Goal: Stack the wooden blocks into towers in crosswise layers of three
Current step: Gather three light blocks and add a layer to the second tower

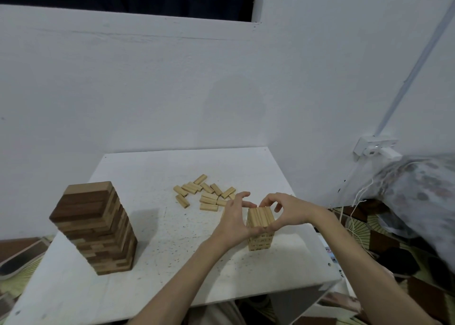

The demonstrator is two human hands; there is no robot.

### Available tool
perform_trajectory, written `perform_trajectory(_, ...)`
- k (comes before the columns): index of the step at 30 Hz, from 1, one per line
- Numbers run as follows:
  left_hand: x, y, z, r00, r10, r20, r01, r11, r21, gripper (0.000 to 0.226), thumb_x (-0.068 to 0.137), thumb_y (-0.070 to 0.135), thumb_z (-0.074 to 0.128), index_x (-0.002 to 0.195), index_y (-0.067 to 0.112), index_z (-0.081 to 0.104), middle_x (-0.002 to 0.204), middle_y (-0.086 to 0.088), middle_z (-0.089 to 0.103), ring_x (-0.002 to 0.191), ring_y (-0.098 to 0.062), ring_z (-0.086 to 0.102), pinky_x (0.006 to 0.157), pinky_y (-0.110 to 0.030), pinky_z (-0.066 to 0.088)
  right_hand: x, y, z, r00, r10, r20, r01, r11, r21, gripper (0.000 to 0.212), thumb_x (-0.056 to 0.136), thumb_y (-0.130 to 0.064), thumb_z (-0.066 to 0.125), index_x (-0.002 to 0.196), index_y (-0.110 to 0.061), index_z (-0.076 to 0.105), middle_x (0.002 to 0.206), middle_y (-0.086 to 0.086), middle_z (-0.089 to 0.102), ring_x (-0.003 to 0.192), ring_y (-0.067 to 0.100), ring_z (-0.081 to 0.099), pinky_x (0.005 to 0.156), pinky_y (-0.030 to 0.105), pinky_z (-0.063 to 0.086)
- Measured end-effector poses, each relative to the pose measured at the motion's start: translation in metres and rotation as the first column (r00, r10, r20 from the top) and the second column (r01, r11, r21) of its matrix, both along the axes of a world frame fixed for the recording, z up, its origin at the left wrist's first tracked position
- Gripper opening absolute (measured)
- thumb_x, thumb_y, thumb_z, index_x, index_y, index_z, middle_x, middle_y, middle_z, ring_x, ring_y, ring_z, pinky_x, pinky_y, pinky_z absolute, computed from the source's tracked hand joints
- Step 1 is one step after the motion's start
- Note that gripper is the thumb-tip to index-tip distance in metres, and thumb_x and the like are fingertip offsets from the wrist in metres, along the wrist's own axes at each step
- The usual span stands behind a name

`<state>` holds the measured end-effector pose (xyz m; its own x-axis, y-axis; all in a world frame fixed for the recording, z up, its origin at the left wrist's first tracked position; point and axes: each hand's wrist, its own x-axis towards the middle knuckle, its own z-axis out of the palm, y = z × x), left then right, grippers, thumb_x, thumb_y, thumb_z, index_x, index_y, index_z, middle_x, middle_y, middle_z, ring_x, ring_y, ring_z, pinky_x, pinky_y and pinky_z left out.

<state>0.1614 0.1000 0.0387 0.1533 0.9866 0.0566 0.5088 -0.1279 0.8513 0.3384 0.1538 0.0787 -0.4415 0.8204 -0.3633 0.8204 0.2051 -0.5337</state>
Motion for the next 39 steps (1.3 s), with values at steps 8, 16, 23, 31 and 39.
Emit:
perform_trajectory(8, 0.001, -0.002, 0.003, 1.000, -0.010, 0.010, 0.011, 1.000, -0.026, 0.090, 0.070, 0.030, 0.081, 0.140, 0.023, 0.025, 0.124, 0.010, 0.050, 0.120, -0.007, 0.030, 0.091, -0.020, 0.026, -0.001, -0.001, 0.002, 1.000, 0.000, 0.007, 0.000, 1.000, -0.011, 0.056, 0.074, -0.029, 0.080, 0.120, -0.032, 0.049, 0.128, -0.006, 0.046, 0.107, 0.012, 0.047, 0.086, 0.025, 0.044)
perform_trajectory(16, -0.003, -0.004, 0.007, 0.994, 0.003, 0.112, 0.007, 0.996, -0.090, 0.102, 0.067, 0.056, 0.074, 0.146, 0.023, 0.019, 0.147, 0.008, 0.023, 0.134, -0.009, 0.024, 0.109, -0.030, 0.028, 0.007, -0.001, 0.007, 0.997, -0.072, -0.029, 0.070, 0.996, -0.053, 0.077, 0.074, -0.036, 0.079, 0.137, -0.036, 0.036, 0.132, -0.006, 0.042, 0.115, 0.013, 0.046, 0.096, 0.031, 0.043)
perform_trajectory(23, 0.005, -0.017, 0.016, 0.792, 0.257, 0.553, -0.010, 0.912, -0.409, 0.072, 0.089, 0.063, 0.005, 0.150, 0.024, 0.005, 0.157, 0.010, 0.007, 0.144, -0.010, 0.008, 0.115, -0.033, 0.007, 0.004, -0.023, -0.013, 0.786, -0.391, -0.480, 0.329, 0.920, -0.210, 0.091, 0.073, -0.070, 0.043, 0.150, -0.027, 0.022, 0.149, -0.009, 0.035, 0.135, 0.010, 0.035, 0.113, 0.036, 0.030)
perform_trajectory(31, 0.025, -0.035, 0.048, 0.776, 0.239, 0.584, 0.156, 0.824, -0.545, 0.079, 0.094, 0.055, -0.008, 0.147, 0.005, 0.023, 0.152, -0.010, 0.028, 0.140, -0.020, 0.025, 0.101, -0.026, 0.028, -0.018, -0.036, -0.026, 0.573, -0.611, -0.545, 0.353, 0.785, -0.508, 0.128, 0.057, -0.091, 0.022, 0.152, -0.006, 0.004, 0.159, 0.008, 0.011, 0.147, 0.020, 0.015, 0.121, 0.041, 0.010)
perform_trajectory(39, 0.030, -0.030, 0.050, 0.765, 0.257, 0.591, 0.161, 0.812, -0.561, 0.079, 0.094, 0.056, -0.008, 0.139, 0.010, 0.039, 0.138, -0.006, 0.044, 0.133, -0.018, 0.036, 0.095, -0.025, 0.031, -0.023, -0.041, -0.019, 0.591, -0.568, -0.573, 0.333, 0.818, -0.468, 0.112, 0.075, -0.078, 0.009, 0.140, 0.013, 0.021, 0.144, 0.027, 0.037, 0.137, 0.038, 0.029, 0.114, 0.037, 0.029)
